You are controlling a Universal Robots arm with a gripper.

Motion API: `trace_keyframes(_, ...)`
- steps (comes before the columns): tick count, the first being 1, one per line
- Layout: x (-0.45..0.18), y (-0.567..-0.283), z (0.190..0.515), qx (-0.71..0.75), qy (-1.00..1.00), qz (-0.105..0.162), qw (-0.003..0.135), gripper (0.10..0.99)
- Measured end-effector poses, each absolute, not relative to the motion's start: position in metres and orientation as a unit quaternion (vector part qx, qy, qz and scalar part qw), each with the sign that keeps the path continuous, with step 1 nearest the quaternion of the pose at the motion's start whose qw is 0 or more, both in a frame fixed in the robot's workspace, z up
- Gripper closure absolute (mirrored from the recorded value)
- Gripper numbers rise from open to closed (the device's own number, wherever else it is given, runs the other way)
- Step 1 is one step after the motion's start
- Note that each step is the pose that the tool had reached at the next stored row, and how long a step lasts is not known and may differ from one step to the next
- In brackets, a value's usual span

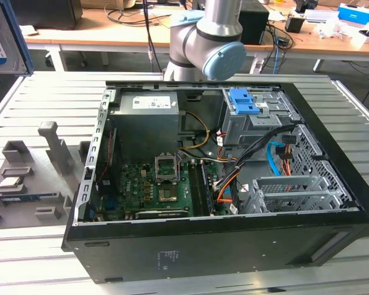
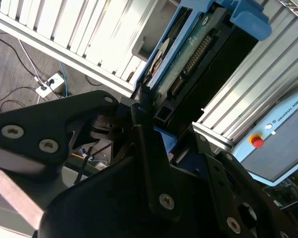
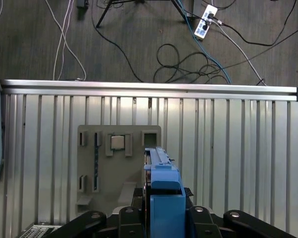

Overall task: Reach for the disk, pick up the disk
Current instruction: 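Pick up the disk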

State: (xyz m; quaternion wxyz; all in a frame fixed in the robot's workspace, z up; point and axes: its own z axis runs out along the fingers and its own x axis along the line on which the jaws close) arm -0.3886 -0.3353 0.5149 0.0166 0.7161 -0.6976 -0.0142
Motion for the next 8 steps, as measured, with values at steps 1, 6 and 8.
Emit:
trace_keyframes(1, -0.385, -0.335, 0.515, 0.716, -0.698, -0.014, 0.017, 0.718)
trace_keyframes(6, -0.366, -0.335, 0.515, 0.716, -0.698, -0.014, 0.017, 0.718)
trace_keyframes(8, -0.356, -0.335, 0.515, 0.716, -0.698, -0.014, 0.017, 0.718)
